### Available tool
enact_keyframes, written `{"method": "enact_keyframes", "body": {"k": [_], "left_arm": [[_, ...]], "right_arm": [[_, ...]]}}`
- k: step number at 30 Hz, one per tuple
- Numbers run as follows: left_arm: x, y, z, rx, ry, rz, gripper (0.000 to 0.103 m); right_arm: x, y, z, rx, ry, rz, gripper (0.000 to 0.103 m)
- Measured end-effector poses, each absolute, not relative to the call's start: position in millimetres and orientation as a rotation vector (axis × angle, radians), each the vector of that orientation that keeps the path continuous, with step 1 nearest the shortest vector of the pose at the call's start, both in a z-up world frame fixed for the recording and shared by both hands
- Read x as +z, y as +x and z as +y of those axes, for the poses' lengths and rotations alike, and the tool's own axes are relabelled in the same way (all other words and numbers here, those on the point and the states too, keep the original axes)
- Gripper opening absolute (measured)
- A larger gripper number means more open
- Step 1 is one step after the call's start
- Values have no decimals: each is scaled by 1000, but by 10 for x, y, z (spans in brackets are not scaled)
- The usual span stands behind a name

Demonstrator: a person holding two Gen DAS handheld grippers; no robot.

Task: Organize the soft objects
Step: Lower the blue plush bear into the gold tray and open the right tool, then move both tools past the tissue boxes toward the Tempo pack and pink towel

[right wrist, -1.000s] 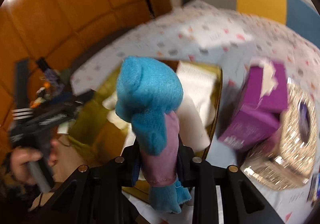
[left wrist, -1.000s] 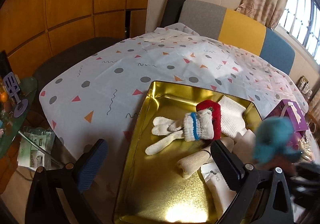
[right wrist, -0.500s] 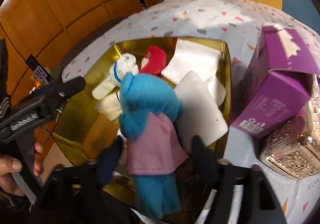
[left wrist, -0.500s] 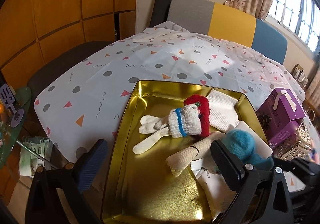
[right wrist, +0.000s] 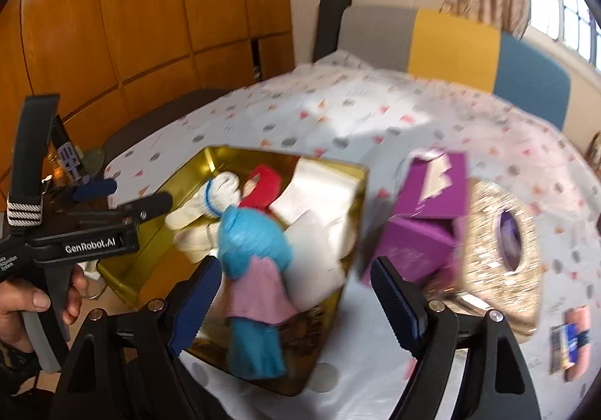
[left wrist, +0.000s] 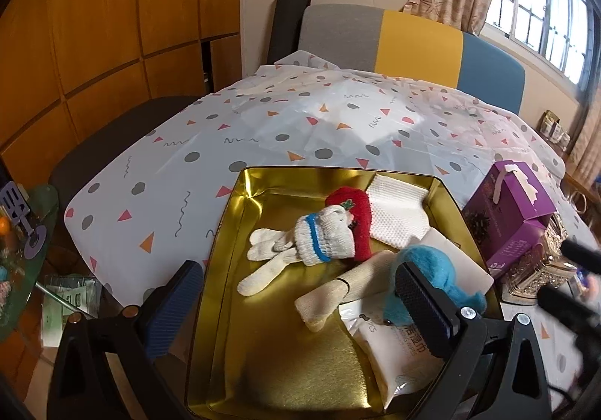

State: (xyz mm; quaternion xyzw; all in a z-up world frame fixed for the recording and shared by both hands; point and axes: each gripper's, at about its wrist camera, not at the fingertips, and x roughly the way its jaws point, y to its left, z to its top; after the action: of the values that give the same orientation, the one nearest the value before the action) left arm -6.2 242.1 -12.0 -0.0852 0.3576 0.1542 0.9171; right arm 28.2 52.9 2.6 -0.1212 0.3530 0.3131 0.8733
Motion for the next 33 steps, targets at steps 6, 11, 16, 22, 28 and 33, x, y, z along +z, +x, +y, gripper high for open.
{"method": "enact_keyframes", "body": {"k": [6, 11, 16, 22, 28, 33], "left_arm": [[-98, -64, 2316, 297, -148, 732, 103], [-94, -55, 2243, 280, -135, 737, 103], [-106, -55, 2167, 263, -119, 743, 103], [-113, -42, 2086, 248, -102, 745, 103], [-113, -39, 2041, 235, -94, 747, 103], [-120, -31, 1997, 224, -85, 749, 103]], "right_arm": [[293, 268, 215, 542, -221, 616, 83], [458, 349, -152, 436, -144, 567, 83], [498, 448, -521, 339, -86, 560, 83], [486, 518, -984, 231, -16, 576, 83], [462, 552, -1396, 134, 47, 591, 83], [408, 582, -1733, 67, 129, 625, 83]]}}
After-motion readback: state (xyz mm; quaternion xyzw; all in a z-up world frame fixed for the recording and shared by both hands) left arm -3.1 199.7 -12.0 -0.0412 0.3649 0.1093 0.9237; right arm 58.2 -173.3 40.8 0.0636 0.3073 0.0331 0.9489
